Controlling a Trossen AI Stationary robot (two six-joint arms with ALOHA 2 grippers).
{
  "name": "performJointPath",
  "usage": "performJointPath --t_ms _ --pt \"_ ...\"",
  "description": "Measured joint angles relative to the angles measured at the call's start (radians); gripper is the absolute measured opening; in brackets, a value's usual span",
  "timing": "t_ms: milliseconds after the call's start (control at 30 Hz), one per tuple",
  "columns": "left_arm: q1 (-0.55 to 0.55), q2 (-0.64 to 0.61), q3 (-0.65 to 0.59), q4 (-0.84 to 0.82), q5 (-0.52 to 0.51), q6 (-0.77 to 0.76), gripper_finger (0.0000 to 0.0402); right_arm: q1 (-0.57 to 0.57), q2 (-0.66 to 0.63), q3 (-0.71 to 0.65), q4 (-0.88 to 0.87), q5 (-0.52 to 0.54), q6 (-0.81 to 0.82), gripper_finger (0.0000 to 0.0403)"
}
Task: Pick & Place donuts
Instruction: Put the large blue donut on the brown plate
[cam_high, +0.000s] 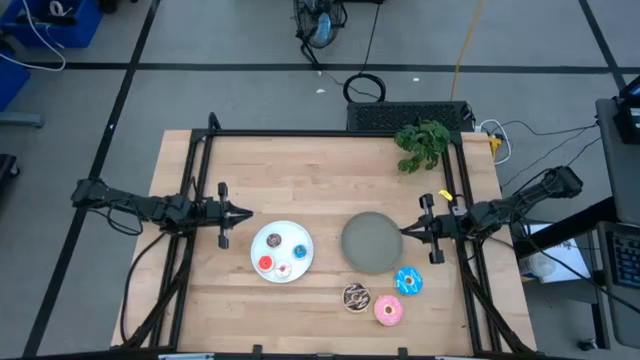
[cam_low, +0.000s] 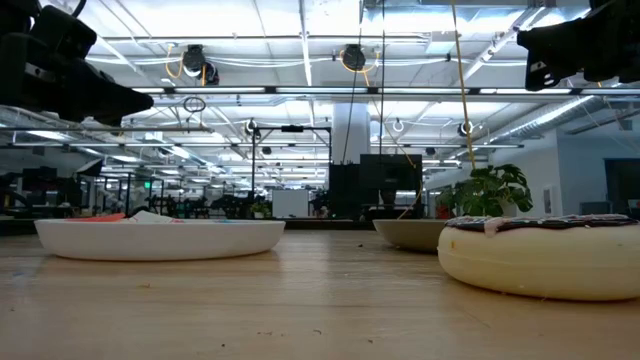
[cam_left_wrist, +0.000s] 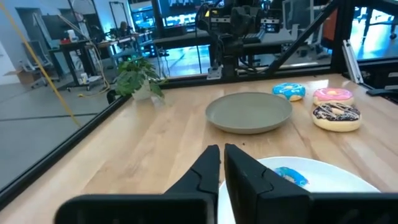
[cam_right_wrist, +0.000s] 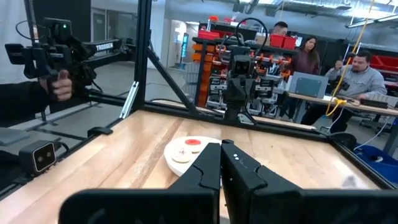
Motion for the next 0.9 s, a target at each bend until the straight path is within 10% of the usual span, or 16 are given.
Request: performJointPath --t_ms 900 --pt "0.000 0.000 0.000 0.001 0.003 0.004 0.0053 0.000 0.000 0.000 0.061 0.002 -0.135 0.0000"
